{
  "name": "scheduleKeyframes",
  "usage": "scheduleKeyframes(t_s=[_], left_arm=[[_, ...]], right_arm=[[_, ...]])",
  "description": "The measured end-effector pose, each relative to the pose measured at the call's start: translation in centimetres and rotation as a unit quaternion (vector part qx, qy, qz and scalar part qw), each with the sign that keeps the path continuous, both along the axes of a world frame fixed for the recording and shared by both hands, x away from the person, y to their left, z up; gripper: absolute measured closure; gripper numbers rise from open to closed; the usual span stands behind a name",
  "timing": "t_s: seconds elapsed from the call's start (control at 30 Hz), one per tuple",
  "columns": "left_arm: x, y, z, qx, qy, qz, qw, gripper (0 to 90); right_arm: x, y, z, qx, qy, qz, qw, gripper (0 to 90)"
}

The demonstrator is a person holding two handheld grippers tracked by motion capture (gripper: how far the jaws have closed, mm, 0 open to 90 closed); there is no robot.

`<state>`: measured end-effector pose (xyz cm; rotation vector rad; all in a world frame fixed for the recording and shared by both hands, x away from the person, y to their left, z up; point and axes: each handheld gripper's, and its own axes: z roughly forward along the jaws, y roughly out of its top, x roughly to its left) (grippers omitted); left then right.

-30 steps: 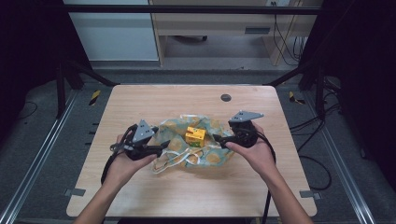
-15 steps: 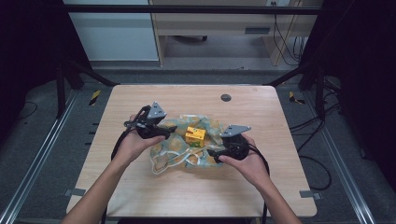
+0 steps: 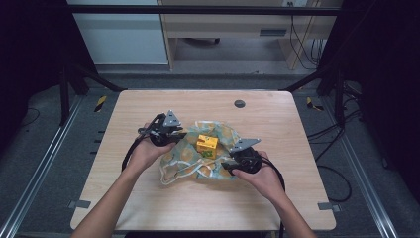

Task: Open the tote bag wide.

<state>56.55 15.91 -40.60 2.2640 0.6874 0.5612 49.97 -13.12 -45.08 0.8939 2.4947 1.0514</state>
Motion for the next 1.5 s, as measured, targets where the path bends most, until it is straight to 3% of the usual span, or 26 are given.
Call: scheduleKeyframes(t_s=[0.13, 0.33, 0.47, 0.6, 0.73, 1.13, 1.5], left_arm=[[0.1, 0.2, -0.2, -0.015, 0.010, 0.008, 0.9998, 86.0], [0.3, 0.4, -0.3, -0.038, 0.019, 0.035, 0.9985, 88.0], [0.9, 0.8, -1.0, -0.031, 0.038, 0.056, 0.9972, 88.3], [1.8, 1.6, -2.4, -0.032, 0.069, 0.078, 0.9941, 88.4], [2.4, 2.0, -3.9, -0.028, 0.087, 0.085, 0.9922, 88.3], [2.5, 2.9, -6.6, -0.035, 0.108, 0.099, 0.9886, 88.2], [2.0, 3.5, -7.4, -0.043, 0.113, 0.097, 0.9878, 88.8]], right_arm=[[-0.3, -0.4, -0.1, 0.001, -0.002, 0.009, 1.0000, 71.2], [-0.5, -1.4, -0.2, 0.000, -0.002, 0.008, 1.0000, 89.4], [-0.6, -2.3, -0.6, -0.007, -0.001, 0.006, 1.0000, 90.0], [-0.6, -3.5, -1.1, -0.009, 0.003, 0.000, 1.0000, 90.0], [-0.4, -4.4, -1.7, -0.010, 0.004, -0.003, 0.9999, 90.0], [0.3, -6.5, -3.3, -0.020, 0.013, -0.020, 0.9995, 90.0], [0.4, -7.0, -3.8, -0.027, 0.012, -0.024, 0.9993, 90.0]])
